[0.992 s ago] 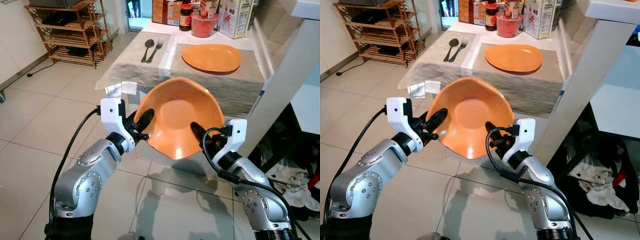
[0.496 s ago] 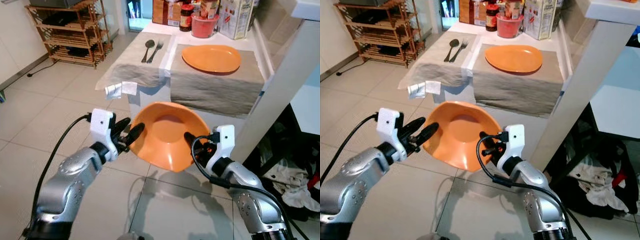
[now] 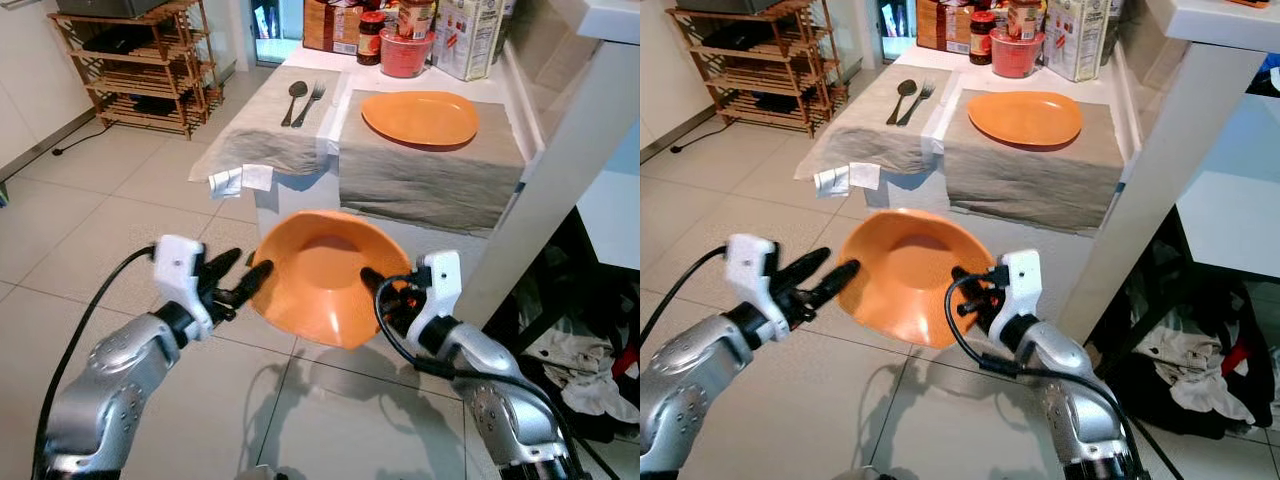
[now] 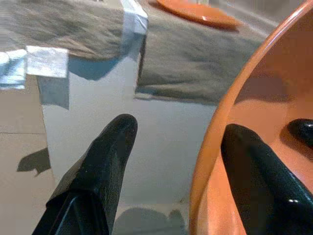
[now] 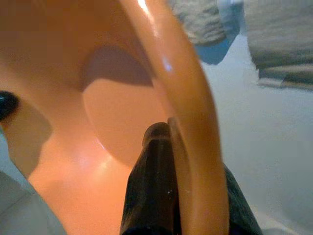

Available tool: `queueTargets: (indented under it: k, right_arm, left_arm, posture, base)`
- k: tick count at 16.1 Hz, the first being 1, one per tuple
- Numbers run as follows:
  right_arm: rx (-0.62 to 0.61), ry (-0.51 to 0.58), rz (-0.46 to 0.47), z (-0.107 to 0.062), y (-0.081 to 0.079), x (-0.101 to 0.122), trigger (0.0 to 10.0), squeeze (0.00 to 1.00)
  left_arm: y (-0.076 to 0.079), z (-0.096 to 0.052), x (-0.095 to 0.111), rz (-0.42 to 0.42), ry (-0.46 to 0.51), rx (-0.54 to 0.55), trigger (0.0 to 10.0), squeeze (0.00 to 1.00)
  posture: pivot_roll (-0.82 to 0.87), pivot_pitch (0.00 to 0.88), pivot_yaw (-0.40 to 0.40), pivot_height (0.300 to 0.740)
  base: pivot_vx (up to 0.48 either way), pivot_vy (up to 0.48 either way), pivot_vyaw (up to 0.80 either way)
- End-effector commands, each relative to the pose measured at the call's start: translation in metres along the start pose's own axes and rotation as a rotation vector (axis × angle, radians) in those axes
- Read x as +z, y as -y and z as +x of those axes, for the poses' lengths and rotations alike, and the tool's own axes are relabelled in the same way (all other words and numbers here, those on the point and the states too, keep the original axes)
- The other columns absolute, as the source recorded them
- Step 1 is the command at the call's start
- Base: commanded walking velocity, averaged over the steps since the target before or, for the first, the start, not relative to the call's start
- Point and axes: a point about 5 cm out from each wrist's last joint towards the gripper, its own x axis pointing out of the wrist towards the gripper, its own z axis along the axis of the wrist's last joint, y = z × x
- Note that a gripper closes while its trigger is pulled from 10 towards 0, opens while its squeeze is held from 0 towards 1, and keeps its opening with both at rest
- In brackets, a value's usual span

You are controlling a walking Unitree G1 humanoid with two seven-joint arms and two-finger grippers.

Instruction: Setting the table

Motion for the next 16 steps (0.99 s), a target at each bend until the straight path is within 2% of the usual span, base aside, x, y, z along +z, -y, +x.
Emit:
queueTargets:
  k: [1,5,8,11,12,16]
  right_arm:
    - [-0.054,0.038,-0.045,-0.010,0.016,0.007,0.0,0.00]
    - [-0.069,0.030,-0.063,-0.009,0.019,0.004,0.0,0.00]
    - [-0.129,0.048,-0.143,-0.008,0.028,0.006,0.0,0.00]
    - [-0.247,0.093,-0.293,-0.008,0.039,0.015,0.0,0.00]
    - [-0.252,0.104,-0.306,-0.008,0.040,0.016,0.0,0.00]
    - [-0.330,0.145,-0.417,-0.011,0.043,0.020,0.0,0.00]
  left_arm:
    - [-0.039,-0.025,0.010,0.023,0.063,0.274,10.0,0.00]
    - [-0.043,-0.040,0.003,0.008,0.078,0.367,10.0,0.00]
    - [-0.029,-0.039,-0.008,0.010,0.054,0.374,10.0,0.00]
    - [-0.003,-0.021,-0.011,-0.031,0.072,0.308,10.0,0.00]
    - [0.001,-0.017,-0.011,-0.035,0.078,0.294,10.0,0.00]
    - [0.019,0.016,-0.012,-0.016,0.079,0.189,10.0,0.00]
  posture:
    - [-0.03,0.000,0.005,0.740]
    - [-0.02,0.000,0.004,0.740]
    - [-0.01,0.000,0.004,0.740]
    - [-0.02,0.000,0.006,0.740]
    - [-0.01,0.000,0.005,0.740]
    - [-0.03,0.000,0.013,0.740]
  base:
    - [0.000,0.000,0.00]
    - [0.000,0.000,0.00]
    - [0.000,0.000,0.00]
    - [0.000,0.000,0.00]
    - [0.000,0.000,0.00]
    - [0.000,0.000,0.00]
